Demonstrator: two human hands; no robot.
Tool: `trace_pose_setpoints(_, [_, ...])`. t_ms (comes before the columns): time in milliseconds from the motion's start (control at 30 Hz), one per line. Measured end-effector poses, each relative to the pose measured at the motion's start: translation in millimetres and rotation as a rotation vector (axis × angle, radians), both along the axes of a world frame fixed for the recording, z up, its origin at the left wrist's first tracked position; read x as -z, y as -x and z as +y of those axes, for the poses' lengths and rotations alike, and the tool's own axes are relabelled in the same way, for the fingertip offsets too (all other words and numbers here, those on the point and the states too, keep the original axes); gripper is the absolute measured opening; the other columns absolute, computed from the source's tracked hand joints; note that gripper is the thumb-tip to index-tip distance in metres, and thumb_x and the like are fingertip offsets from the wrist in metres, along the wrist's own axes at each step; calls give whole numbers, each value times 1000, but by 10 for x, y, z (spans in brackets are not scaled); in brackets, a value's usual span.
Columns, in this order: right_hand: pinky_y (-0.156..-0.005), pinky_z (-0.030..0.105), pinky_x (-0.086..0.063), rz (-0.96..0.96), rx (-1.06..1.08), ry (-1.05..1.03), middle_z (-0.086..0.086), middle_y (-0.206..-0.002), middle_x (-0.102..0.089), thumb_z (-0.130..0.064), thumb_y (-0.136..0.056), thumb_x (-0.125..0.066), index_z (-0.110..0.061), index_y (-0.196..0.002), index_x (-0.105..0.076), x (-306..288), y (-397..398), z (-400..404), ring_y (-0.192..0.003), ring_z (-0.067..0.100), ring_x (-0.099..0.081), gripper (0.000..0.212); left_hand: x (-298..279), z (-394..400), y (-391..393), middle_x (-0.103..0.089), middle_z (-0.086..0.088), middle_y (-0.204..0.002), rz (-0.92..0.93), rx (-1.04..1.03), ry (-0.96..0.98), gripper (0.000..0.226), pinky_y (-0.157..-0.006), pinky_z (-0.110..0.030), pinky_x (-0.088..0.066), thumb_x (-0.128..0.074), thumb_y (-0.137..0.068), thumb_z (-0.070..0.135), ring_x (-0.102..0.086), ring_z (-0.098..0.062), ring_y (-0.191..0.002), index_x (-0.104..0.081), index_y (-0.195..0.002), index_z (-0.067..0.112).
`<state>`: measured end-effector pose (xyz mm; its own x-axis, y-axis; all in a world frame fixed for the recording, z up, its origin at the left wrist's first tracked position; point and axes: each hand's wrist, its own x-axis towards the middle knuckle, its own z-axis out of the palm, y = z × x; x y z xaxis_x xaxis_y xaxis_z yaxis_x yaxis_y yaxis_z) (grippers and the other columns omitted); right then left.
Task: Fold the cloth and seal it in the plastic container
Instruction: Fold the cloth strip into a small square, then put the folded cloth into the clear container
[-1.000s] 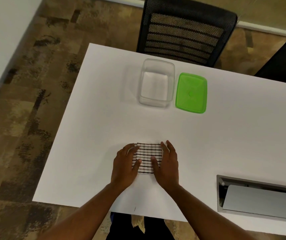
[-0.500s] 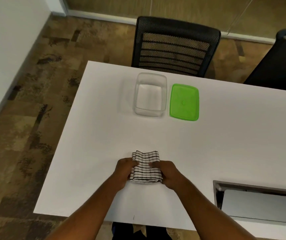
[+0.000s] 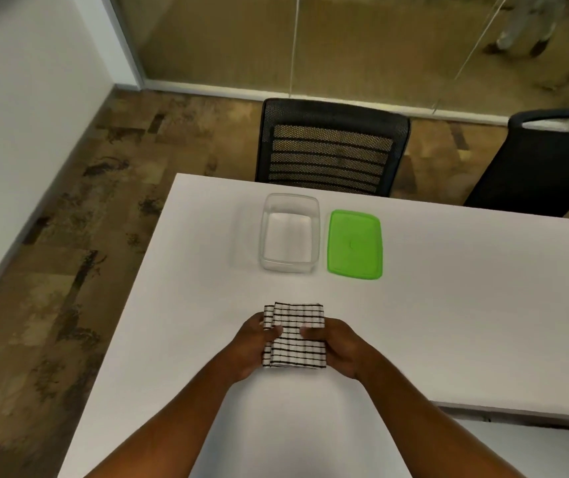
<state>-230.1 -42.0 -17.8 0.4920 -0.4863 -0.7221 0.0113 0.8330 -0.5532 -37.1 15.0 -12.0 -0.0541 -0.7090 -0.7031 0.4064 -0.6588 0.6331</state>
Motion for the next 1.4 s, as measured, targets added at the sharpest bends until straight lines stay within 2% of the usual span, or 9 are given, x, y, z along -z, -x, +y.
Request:
trace_pose_setpoints(167, [-104,53,-55,-41,30,52,25,-131,-69,0,-85,-73,1,-132,-65,-215,-33,-305,-124,42,-66,47,-198,-354,-24,-70,-16,-128,27,26,59,36,-104,-59,-49,-63,-96,8,-67,-36,-119,-60,-132,8])
trace_pose_setpoints(333, [-109,56,-49,-54,118,37,26,-132,-68,2,-89,-64,2,-133,-64,-295,-64,-670,-125,43,-64,44,-271,-809,-67,-74,-12,-106,16,-119,-25,31,-80,-39,-57,-59,-100,33,-71,-24,-88,-70,-116,10])
trace_pose_setpoints(500, [-90,51,-62,-12,194,21,23,-127,-72,3,-86,-68,-2,-127,-68,-297,-93,-977,-115,39,-71,42,-79,-1274,-172,-53,-12,-89,-52,-394,-261,33,-72,-33,-52,-66,-96,27,-48,-18,-69,-57,-114,0])
trace_pose_setpoints(600, [-77,45,-65,2,224,-14,22,-122,-74,4,-84,-70,-2,-124,-70,-268,-113,-1138,-106,35,-76,41,26,-1547,-171,-57,-23,-123,-44,-440,-304,56,-89,-41,-55,-72,-92,26,-56,-25,-93,-51,-137,-1])
trace_pose_setpoints(667, [-76,43,-65,3,243,-37,22,-121,-74,4,-82,-72,-1,-124,-70,-234,-147,-1237,-105,35,-76,42,82,-1696,-146,-58,-21,-112,-50,-448,-303,56,-72,-38,-58,-74,-91,25,-58,-25,-88,-53,-135,-2])
trace_pose_setpoints(900, [-76,42,-65,-5,262,-49,20,-121,-75,-1,-72,-79,-1,-123,-71,-177,-257,-1422,-104,34,-77,51,306,-1838,-185,-65,-20,-82,-363,-297,-315,26,-61,-31,-53,-58,-87,4,-61,-27,-63,-62,-106,-13])
trace_pose_setpoints(1033, [-77,42,-65,-21,264,-39,20,-121,-75,0,-73,-78,-1,-125,-69,-238,-323,-1433,-105,33,-77,52,318,-1721,-444,-61,-22,-75,-405,-261,-281,7,-86,-49,-58,-60,-85,-2,-63,-33,-74,-61,-88,-8])
trace_pose_setpoints(1133, [-84,45,-64,-54,230,-17,19,-125,-74,-1,-77,-76,-3,-126,-69,-327,-375,-1358,-111,34,-74,50,200,-1508,-712,-67,-30,-95,-410,-188,-237,7,-90,-62,-56,-63,-88,-3,-68,-39,-82,-64,-95,-5])
trace_pose_setpoints(1400, [-89,47,-63,-2,8,33,23,-124,-73,5,-86,-66,0,-123,-72,-498,-409,-937,-113,37,-73,38,-225,-1045,-1067,-66,-22,-120,-481,216,-161,42,-77,-43,-62,-67,-91,1,-68,-34,-95,-57,-132,5])
